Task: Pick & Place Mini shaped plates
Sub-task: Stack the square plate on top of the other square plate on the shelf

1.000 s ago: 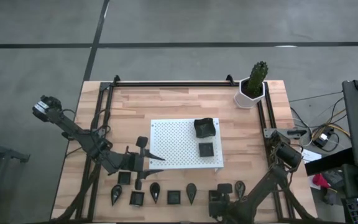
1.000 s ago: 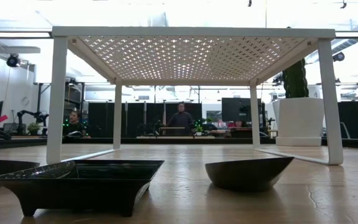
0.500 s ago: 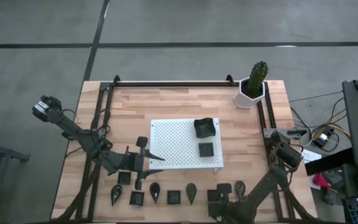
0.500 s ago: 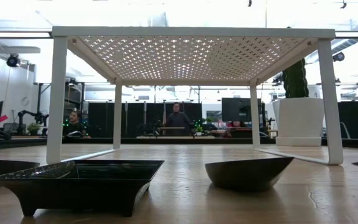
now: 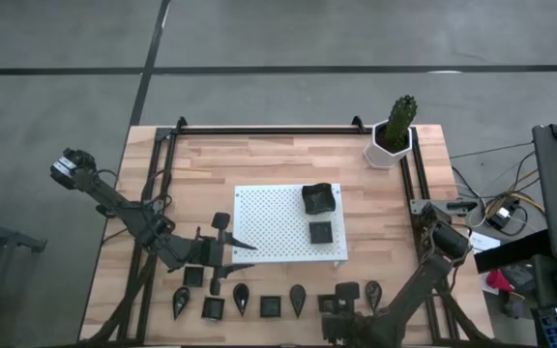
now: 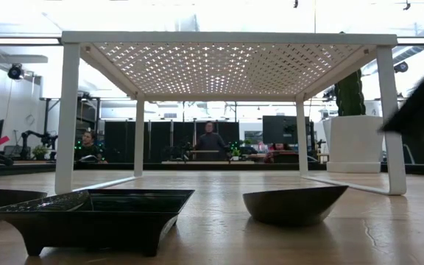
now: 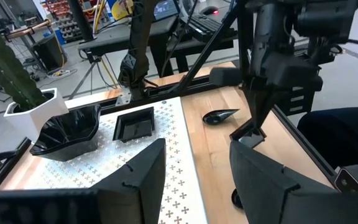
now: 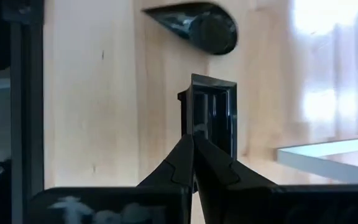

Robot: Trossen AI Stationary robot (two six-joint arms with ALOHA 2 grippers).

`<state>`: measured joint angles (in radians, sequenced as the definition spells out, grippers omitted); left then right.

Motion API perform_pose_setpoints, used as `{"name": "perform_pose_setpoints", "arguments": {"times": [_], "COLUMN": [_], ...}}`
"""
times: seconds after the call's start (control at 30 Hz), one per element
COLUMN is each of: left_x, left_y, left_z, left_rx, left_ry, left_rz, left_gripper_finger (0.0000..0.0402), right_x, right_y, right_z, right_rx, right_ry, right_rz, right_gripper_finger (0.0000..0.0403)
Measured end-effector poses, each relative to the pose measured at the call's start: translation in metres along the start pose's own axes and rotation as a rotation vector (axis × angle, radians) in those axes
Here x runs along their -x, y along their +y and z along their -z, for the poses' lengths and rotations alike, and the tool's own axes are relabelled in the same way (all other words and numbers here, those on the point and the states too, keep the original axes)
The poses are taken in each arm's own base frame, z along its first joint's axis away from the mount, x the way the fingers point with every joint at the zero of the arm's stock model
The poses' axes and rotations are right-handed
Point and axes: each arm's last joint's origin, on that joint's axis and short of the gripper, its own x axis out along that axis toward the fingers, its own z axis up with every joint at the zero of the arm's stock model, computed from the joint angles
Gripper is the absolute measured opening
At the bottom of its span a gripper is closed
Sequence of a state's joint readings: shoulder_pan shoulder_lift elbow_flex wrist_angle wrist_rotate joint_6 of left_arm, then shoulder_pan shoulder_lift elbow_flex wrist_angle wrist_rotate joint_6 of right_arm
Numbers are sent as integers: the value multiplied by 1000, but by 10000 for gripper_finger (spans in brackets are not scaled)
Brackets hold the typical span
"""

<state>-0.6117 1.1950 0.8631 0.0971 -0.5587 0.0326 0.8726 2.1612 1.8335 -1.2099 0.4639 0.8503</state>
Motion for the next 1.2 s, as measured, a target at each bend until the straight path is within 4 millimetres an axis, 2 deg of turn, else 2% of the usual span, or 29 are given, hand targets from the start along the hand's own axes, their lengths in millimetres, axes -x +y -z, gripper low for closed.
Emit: {"name": "perform_pose_setpoints", "arguments": {"times": [0.2,0.5,0.67,0.8,1.07,1.2], "left_x": [0,0,0,0,0,0], "left_y": [0,0,0,0,0,-1], "left_z": [0,0,0,0,0,0], "left_rx": [0,6,6,6,7,11], "left_ry": [0,0,0,1,0,0], "left_rz": [0,1,1,1,11,27], "left_gripper_finger": [177,177,177,177,177,177], "right_x": [21,54,64,67,52,53], "right_y": [-7,-28,-35,-41,-62,-68], "right_z": [-11,-20,-27,-34,-50,-53], "right_rx": [65,138,194,273,322,336], "right_ry": [-86,-139,-187,-217,-166,-181], "right_rz": [74,235,288,337,395,427], "right_gripper_finger": [8,8,8,8,8,8]}}
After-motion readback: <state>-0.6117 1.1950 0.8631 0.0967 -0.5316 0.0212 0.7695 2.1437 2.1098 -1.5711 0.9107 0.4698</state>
